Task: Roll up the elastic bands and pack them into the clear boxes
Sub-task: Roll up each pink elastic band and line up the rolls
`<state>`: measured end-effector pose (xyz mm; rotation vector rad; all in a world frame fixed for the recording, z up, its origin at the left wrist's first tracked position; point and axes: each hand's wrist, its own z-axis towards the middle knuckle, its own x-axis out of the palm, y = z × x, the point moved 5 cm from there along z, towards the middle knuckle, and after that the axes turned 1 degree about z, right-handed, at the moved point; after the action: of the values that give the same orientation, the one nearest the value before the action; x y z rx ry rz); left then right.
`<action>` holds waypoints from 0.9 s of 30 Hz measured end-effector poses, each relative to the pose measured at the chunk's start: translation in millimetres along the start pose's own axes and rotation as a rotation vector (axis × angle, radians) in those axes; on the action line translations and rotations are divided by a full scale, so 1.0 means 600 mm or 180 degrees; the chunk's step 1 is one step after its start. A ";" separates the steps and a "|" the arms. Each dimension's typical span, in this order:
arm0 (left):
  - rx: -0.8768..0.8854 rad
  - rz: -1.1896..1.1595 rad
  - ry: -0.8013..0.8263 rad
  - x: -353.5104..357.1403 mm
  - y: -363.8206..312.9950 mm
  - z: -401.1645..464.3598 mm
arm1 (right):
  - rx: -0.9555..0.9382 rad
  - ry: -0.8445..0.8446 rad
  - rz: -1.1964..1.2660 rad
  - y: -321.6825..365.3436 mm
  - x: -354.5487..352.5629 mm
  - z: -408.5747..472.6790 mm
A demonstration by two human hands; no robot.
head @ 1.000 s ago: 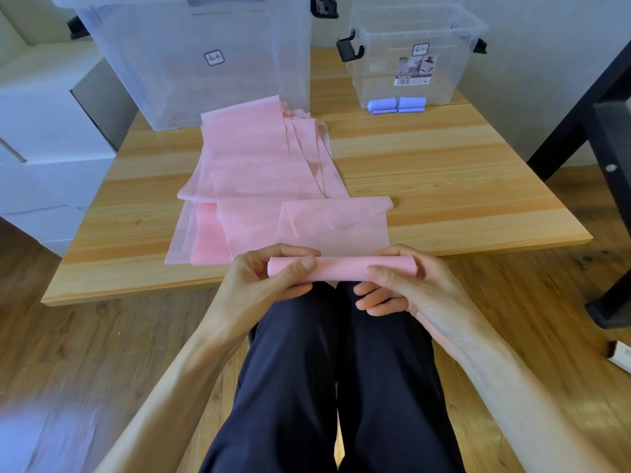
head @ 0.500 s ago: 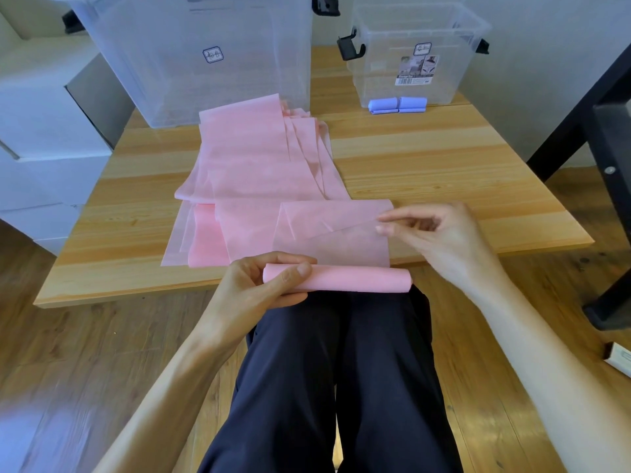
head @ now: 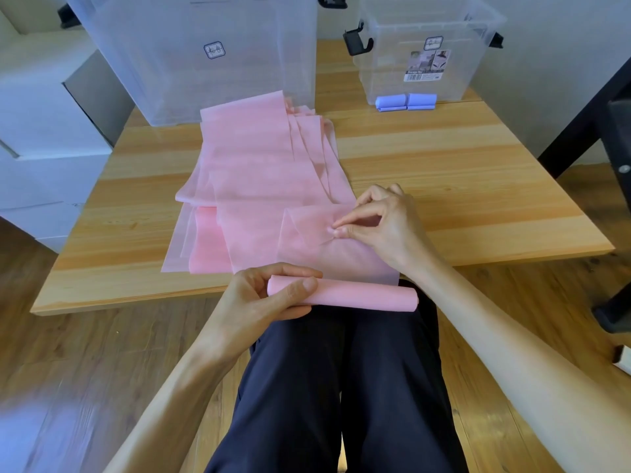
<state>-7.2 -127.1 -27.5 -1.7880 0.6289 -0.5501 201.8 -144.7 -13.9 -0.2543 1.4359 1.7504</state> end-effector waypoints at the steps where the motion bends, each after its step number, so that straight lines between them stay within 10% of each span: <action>1: 0.0001 -0.0003 0.0001 0.000 0.000 0.001 | -0.0003 0.0007 -0.0002 -0.001 0.001 0.002; 27: -0.0147 -0.0217 -0.0411 -0.006 -0.003 0.012 | -0.0249 0.0229 -0.0702 0.009 0.067 0.192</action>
<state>-5.0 -119.5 -28.1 -1.8776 0.4968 -0.4651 211.7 -24.2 2.1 -0.5029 1.3364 1.6322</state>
